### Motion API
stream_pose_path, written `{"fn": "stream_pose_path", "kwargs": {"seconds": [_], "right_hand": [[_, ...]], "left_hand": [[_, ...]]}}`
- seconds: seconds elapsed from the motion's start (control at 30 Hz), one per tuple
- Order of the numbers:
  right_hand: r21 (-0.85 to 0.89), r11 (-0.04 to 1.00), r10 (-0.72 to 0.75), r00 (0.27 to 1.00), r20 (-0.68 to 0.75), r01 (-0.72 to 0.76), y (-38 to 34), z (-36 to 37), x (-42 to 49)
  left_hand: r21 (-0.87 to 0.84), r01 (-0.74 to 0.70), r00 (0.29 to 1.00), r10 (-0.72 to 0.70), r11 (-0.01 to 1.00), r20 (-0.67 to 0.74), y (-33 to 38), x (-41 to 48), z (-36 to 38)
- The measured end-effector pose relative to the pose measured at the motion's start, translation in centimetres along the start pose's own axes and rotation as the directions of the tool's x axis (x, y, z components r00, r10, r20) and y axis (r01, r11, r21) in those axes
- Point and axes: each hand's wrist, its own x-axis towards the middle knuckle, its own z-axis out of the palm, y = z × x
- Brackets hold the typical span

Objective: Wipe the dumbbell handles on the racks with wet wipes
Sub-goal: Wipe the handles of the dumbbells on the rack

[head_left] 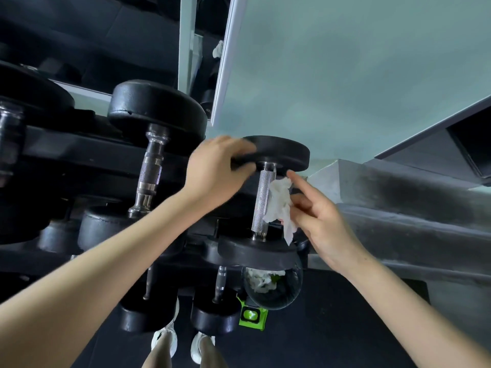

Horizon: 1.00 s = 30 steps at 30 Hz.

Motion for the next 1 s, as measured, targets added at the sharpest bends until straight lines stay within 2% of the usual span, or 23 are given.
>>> {"fn": "stream_pose_path", "kwargs": {"seconds": [0.07, 0.17, 0.27, 0.33, 0.4, 0.5, 0.6, 0.67, 0.7, 0.77, 0.83, 0.9, 0.93, 1.0], "right_hand": [[0.135, 0.989, 0.051, 0.999, 0.011, -0.052, -0.5, 0.4, -0.1], [0.121, 0.989, 0.087, 0.996, -0.016, -0.085, -1.1, 1.2, -0.1], [0.072, 0.995, 0.082, 0.992, -0.094, -0.075, -0.8, 1.7, -0.3], [-0.117, 0.992, 0.013, 0.977, -0.211, -0.038, -0.3, 2.0, -0.3], [-0.338, 0.941, -0.106, 0.954, -0.279, 0.006, -0.1, 2.3, -0.5], [-0.334, 0.941, -0.148, 0.959, -0.244, 0.06, 0.3, 3.1, -1.1], [-0.4, 0.912, -0.196, 0.95, -0.242, 0.086, 0.9, 3.5, -0.9], [-0.462, 0.881, -0.261, 0.916, -0.304, 0.097, 1.1, 2.9, 0.6], [-0.513, 0.85, -0.321, 0.888, -0.328, 0.118, 1.2, 2.3, 1.8], [-0.673, 0.715, -0.486, 0.828, -0.282, 0.191, 1.4, 1.8, 4.6], [-0.859, 0.428, -0.604, 0.796, -0.041, 0.282, 2.6, 2.0, 7.0], [-0.947, 0.115, -0.625, 0.762, 0.166, 0.3, 3.7, 2.2, 8.1], [-0.956, 0.027, -0.616, 0.758, 0.214, 0.292, 4.1, 2.1, 8.4], [-0.961, -0.024, -0.603, 0.763, 0.235, 0.276, 4.6, 1.6, 8.4]], "left_hand": [[-0.126, -0.043, 0.98, 0.066, 0.991, 0.185, 0.6, -2.8, -0.2], [-0.369, 0.115, 0.926, 0.035, 0.922, 0.375, 1.6, -5.4, -0.3], [-0.386, 0.161, 0.944, -0.028, 0.908, 0.328, 1.9, -6.3, 0.7], [-0.396, 0.195, 0.959, -0.09, 0.897, 0.269, 2.0, -6.4, 1.5], [-0.408, 0.243, 0.961, -0.161, 0.88, 0.225, 2.0, -6.5, 2.3], [-0.399, 0.283, 0.953, -0.209, 0.872, 0.219, 1.9, -6.4, 3.0], [-0.362, 0.296, 0.94, -0.201, 0.884, 0.277, 1.5, -6.2, 2.8], [-0.339, 0.288, 0.94, -0.196, 0.896, 0.28, 0.8, -5.8, 1.8], [-0.322, 0.274, 0.95, -0.203, 0.906, 0.237, 0.4, -5.5, 1.3], [-0.272, 0.223, 0.975, -0.209, 0.936, 0.081, -0.1, -4.3, 0.0], [-0.211, 0.17, 0.982, -0.184, 0.963, -0.051, -0.5, -2.8, -1.0], [-0.138, 0.102, 0.987, -0.117, 0.985, -0.108, -0.9, -1.0, -1.3], [-0.092, 0.065, 0.99, -0.076, 0.994, -0.115, -1.1, -0.1, -1.3], [-0.006, 0.012, 0.994, -0.012, 1.0, -0.109, -1.7, 1.3, -1.1]]}}
